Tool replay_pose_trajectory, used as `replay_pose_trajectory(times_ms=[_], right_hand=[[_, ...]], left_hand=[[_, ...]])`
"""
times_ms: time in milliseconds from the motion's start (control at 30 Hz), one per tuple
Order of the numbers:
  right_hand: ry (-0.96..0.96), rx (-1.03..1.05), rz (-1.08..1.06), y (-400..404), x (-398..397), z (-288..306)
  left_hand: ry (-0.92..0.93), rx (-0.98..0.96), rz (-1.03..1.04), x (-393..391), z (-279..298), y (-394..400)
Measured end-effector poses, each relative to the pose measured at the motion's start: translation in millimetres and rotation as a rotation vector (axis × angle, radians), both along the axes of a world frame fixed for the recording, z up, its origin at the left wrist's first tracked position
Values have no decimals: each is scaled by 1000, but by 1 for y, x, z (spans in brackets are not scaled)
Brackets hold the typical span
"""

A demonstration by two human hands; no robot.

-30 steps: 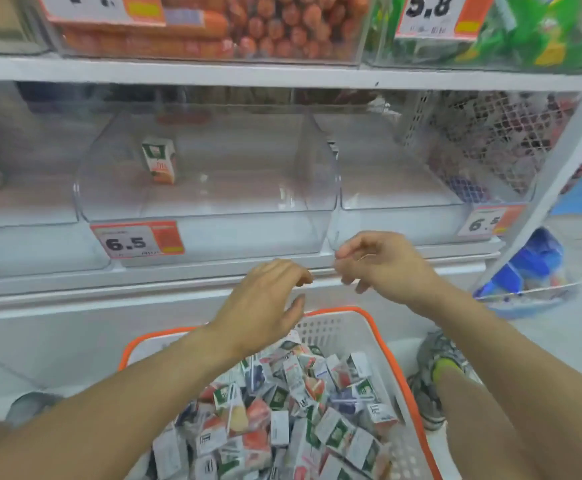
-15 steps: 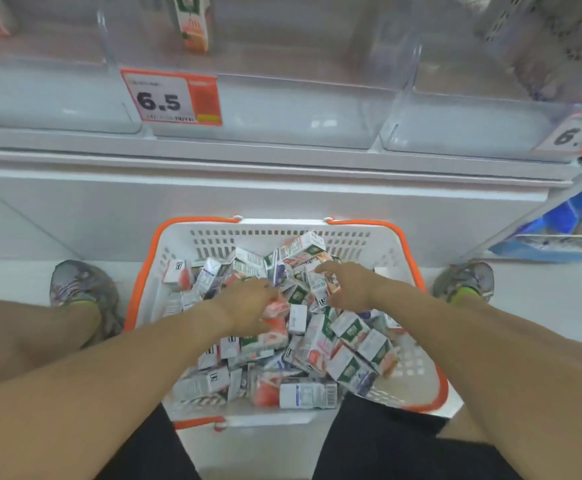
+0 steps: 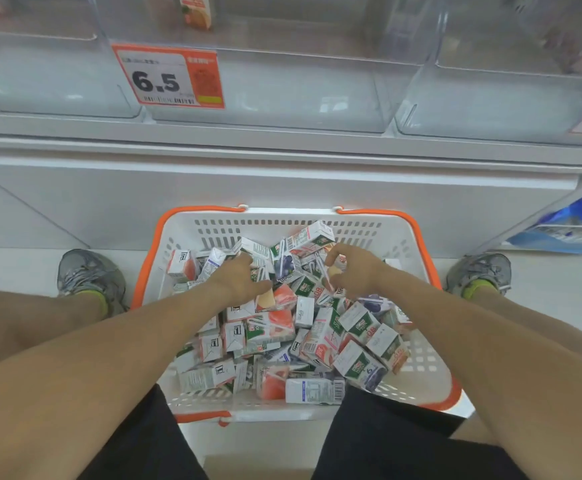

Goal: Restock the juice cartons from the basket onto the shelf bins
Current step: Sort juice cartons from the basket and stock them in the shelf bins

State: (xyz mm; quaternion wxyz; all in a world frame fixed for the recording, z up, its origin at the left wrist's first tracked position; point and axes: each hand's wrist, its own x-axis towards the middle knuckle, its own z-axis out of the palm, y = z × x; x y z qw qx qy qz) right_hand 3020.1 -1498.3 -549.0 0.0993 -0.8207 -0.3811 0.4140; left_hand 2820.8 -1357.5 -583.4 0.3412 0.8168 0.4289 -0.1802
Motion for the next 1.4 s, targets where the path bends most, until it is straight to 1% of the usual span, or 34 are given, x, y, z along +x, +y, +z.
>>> replay_pose_trajectory(times_ms=[100,200,333,467,533,633,733,800,867,933,1067,1200,1300,1400], right_hand=[[178,-74,-115,-1,9,10],[240,-141,-113,-9,10,16],[209,-151,-28,-15,5,21],[126,-183,133,-15,-2,31],[63,-219,202,-12,-7,34],[24,-240,247,-7,-13,36],[23,-260,270,-5,-14,41],[34,-262,275,-3,-12,46],[62,-236,229,-1,-9,53],[151,-189,115,0,-4,63],[370,-61,-115,1,2,90],[547,152,-353,7,2,106],[646,267,-435,15,-2,115],[719,352,-489,22,-5,123]], left_hand=[[4,-60,16,8,1,-1],[9,-106,72,14,0,3],[31,-97,116,19,-5,4],[86,-21,45,26,-4,-2],[80,-20,29,29,0,-4],[63,-33,19,30,6,-4],[-25,-38,109,31,12,-3],[-60,-98,179,33,21,-3],[-45,-146,157,33,32,-2],[-65,-172,153,33,39,3],[-215,-386,336,26,64,14],[-358,-537,354,29,101,21],[-411,-618,423,31,127,31],[-445,-625,389,33,157,42]])
